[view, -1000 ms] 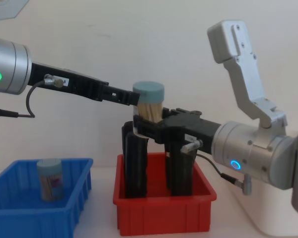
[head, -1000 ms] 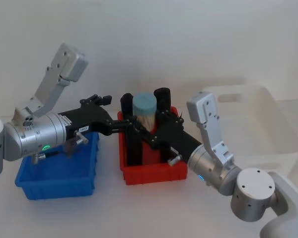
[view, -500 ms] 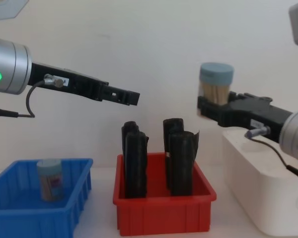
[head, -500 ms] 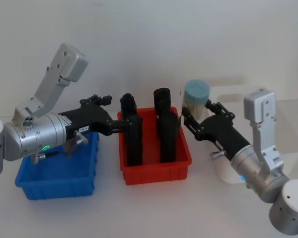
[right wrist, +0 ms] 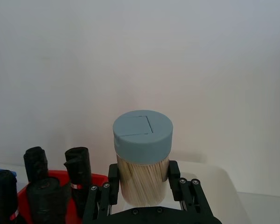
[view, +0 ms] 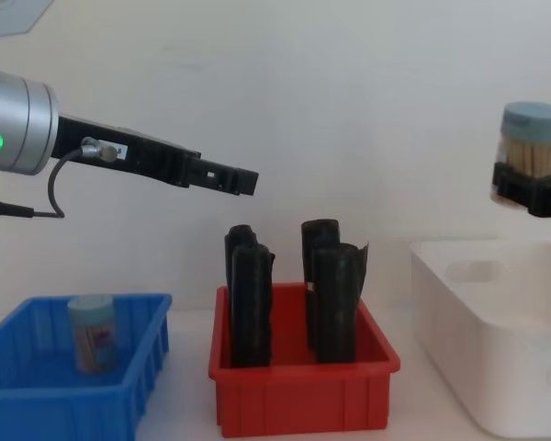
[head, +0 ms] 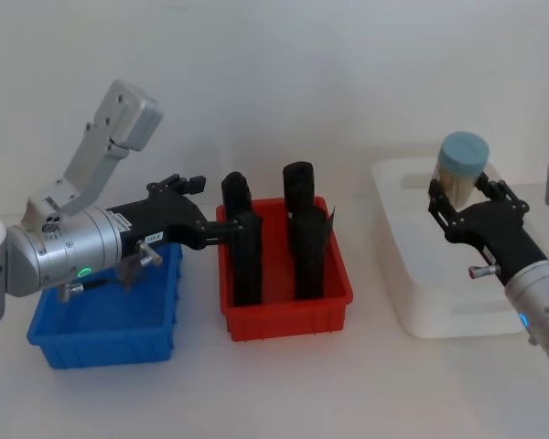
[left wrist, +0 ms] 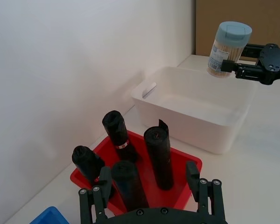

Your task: Pick the cotton swabs from the blue box and place them into the white box.

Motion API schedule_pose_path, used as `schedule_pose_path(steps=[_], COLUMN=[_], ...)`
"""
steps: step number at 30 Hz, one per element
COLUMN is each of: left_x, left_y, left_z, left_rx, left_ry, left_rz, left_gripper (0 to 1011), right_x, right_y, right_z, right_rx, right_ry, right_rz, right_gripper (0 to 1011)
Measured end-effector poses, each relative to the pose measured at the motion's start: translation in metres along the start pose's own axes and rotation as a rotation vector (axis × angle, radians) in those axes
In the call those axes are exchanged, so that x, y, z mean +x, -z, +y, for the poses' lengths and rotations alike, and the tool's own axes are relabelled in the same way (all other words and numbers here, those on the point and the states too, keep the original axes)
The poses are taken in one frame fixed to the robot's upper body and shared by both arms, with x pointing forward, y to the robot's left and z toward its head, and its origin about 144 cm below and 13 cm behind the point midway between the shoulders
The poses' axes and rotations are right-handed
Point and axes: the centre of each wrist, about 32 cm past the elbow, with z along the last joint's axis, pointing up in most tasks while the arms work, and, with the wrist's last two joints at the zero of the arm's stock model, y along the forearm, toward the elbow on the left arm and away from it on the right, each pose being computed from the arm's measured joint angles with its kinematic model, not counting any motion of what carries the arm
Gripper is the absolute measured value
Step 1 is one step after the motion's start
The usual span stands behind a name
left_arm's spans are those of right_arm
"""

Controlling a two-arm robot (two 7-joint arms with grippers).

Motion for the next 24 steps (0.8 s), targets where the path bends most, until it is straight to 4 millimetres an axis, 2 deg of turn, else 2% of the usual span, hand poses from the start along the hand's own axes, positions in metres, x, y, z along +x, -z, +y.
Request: schedule_pose_path(steps=[11, 24], left_x=[0.0, 0.0], left_y=[0.0, 0.0], left_z=[0.0, 0.0], left_rx=[0.0, 0.0], left_ry=[0.0, 0.0], left_rz=[0.0, 0.0], left_gripper=[1003, 1003], right_x=[0.031, 0.047], right_y=[0.006, 0.019], right_z=[0.004, 0.018], right_rx=[-0.09, -0.172], right_ry=[0.121, 0.157], right_rz=[-0.01, -0.022], right_gripper=[626, 626])
